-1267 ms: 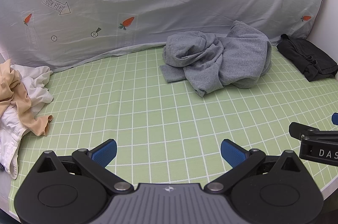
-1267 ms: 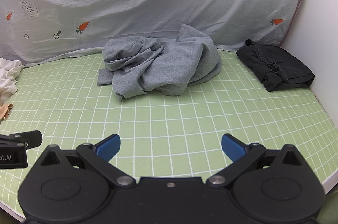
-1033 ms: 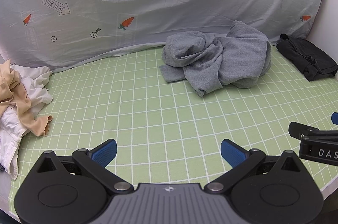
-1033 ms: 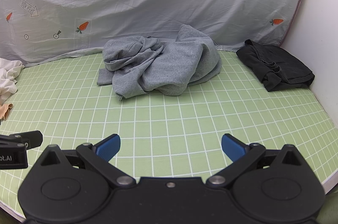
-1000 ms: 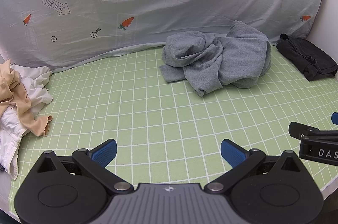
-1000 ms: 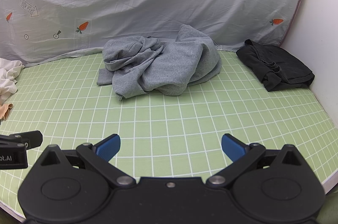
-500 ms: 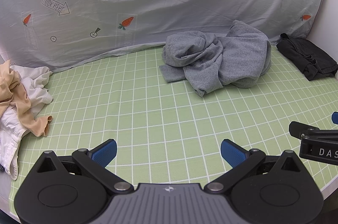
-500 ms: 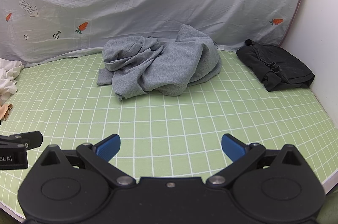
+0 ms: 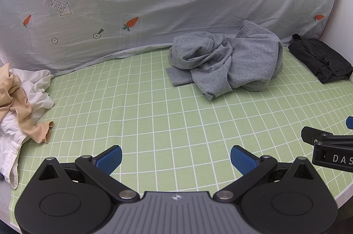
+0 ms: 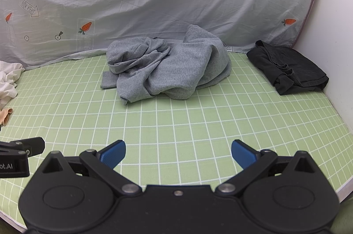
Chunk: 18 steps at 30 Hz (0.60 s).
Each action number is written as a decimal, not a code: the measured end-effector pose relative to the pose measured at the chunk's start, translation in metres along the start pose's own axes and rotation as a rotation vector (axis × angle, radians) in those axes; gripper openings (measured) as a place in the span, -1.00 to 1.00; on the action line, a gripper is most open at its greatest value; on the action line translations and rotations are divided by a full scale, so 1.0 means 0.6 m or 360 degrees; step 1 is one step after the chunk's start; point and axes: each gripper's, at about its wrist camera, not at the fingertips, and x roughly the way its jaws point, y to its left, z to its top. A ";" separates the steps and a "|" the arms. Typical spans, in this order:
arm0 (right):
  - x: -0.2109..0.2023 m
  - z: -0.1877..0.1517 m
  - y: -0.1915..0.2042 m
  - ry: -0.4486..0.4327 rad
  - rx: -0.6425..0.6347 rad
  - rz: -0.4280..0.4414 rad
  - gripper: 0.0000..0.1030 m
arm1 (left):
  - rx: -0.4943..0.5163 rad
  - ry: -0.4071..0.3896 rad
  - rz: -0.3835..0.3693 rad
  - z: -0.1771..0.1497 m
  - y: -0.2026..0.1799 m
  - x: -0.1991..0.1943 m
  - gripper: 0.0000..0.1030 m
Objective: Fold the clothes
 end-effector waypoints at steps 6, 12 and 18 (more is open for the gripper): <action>0.001 0.000 0.001 0.0003 0.0000 0.0000 1.00 | 0.0003 0.0003 -0.0003 0.001 0.001 0.001 1.00; 0.002 -0.001 0.001 0.0007 0.0001 -0.0001 1.00 | 0.0006 0.0007 -0.0008 0.001 0.000 0.003 1.00; 0.008 0.000 0.001 0.0012 -0.0004 -0.0003 1.00 | -0.0004 0.0013 -0.0014 0.005 -0.002 0.009 1.00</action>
